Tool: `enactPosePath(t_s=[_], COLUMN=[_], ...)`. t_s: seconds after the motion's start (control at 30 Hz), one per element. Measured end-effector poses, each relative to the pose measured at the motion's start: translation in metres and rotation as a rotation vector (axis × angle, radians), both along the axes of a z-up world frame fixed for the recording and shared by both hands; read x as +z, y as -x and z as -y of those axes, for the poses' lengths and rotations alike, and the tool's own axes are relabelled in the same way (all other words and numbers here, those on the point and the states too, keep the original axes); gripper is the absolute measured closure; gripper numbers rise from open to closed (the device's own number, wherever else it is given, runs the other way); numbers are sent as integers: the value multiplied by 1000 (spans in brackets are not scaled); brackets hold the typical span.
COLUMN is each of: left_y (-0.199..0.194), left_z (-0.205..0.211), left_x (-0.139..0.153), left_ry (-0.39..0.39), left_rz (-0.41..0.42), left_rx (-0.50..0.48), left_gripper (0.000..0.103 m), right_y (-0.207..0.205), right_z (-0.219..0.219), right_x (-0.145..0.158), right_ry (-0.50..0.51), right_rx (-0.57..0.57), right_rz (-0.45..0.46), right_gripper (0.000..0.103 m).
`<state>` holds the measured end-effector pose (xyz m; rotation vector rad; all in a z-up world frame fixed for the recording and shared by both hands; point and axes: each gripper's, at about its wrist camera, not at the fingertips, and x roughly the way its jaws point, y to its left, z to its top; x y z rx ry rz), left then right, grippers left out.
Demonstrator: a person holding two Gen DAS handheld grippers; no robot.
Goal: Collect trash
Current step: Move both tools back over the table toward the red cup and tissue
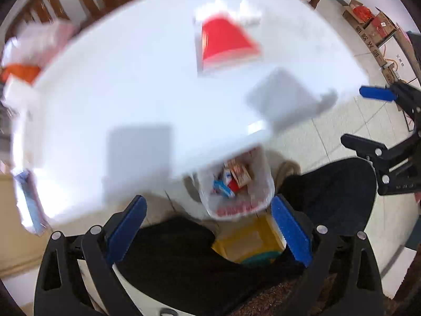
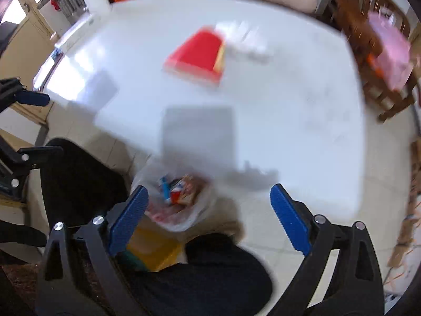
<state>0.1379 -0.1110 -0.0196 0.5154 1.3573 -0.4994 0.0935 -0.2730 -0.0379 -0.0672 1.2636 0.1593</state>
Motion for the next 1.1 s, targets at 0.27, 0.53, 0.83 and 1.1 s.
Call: enactPosePath(t_s=[0.27, 0.53, 0.83, 1.1], left_y=[-37, -82, -116, -143], left_z=[62, 101, 112, 117], left_x=[58, 52, 30, -3], left_ry=[-23, -24, 12, 32], left_rz=[90, 36, -14, -63], left_rx=[-43, -9, 39, 90], left_gripper=[8, 8, 8, 8], right_y=[-63, -115, -149, -174], right_z=[29, 51, 59, 66], right_x=[60, 70, 56, 18], right_ry=[54, 78, 81, 90], right_rx=[37, 98, 161, 183], right_rz=[60, 62, 49, -9], right_gripper=[9, 9, 9, 9])
